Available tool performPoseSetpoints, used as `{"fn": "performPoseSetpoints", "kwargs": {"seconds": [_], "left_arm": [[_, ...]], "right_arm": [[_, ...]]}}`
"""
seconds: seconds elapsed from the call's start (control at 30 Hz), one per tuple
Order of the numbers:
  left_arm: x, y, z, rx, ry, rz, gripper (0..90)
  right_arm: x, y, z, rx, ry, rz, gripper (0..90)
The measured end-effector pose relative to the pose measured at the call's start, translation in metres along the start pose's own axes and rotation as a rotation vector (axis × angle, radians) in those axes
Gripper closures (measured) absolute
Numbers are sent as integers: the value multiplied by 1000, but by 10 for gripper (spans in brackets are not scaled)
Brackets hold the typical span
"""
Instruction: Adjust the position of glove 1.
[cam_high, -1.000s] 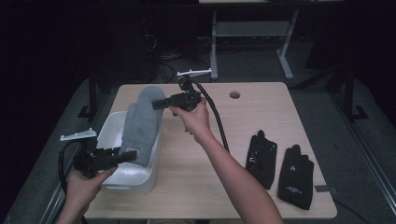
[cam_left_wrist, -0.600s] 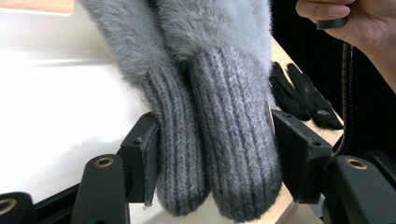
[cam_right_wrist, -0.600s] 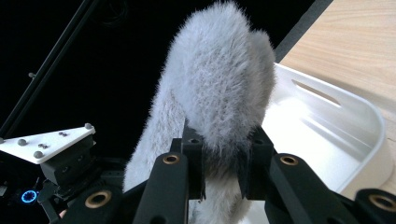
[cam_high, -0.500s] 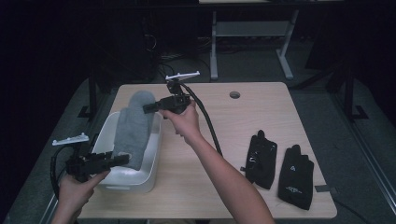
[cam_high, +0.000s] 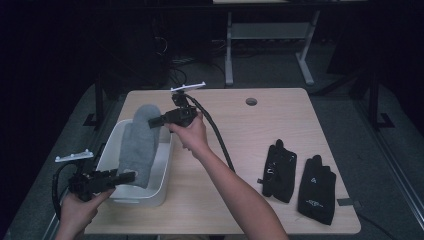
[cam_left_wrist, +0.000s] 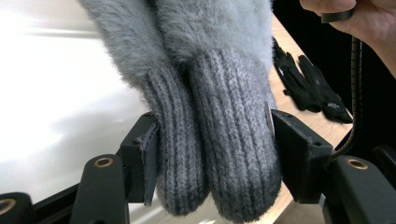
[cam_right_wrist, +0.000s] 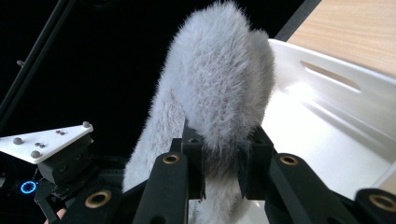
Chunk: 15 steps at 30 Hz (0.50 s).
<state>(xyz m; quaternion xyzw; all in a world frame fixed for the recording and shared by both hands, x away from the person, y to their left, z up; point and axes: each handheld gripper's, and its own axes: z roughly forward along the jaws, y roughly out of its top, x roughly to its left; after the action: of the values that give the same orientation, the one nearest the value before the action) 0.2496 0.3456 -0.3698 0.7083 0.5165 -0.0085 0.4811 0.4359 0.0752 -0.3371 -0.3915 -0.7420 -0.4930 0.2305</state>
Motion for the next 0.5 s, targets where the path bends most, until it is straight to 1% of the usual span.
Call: {"fn": "performPoseSetpoints", "kwargs": {"seconds": [0.07, 0.13, 0.33, 0.37, 0.5], "left_arm": [[2, -2, 0, 5, 2, -1, 384], [4, -4, 0, 10, 5, -13, 384], [7, -7, 1, 25, 15, -15, 382], [7, -7, 1, 35, 17, -15, 381], [8, -8, 1, 47, 28, -7, 380]], "right_arm": [[-1, -1, 3, 6, -1, 1, 751], [-4, -3, 7, 13, -2, 8, 751], [-8, -5, 14, 27, -4, 17, 751], [-9, -6, 15, 28, -8, 15, 751], [-12, -8, 18, 36, -10, 21, 751]]}}
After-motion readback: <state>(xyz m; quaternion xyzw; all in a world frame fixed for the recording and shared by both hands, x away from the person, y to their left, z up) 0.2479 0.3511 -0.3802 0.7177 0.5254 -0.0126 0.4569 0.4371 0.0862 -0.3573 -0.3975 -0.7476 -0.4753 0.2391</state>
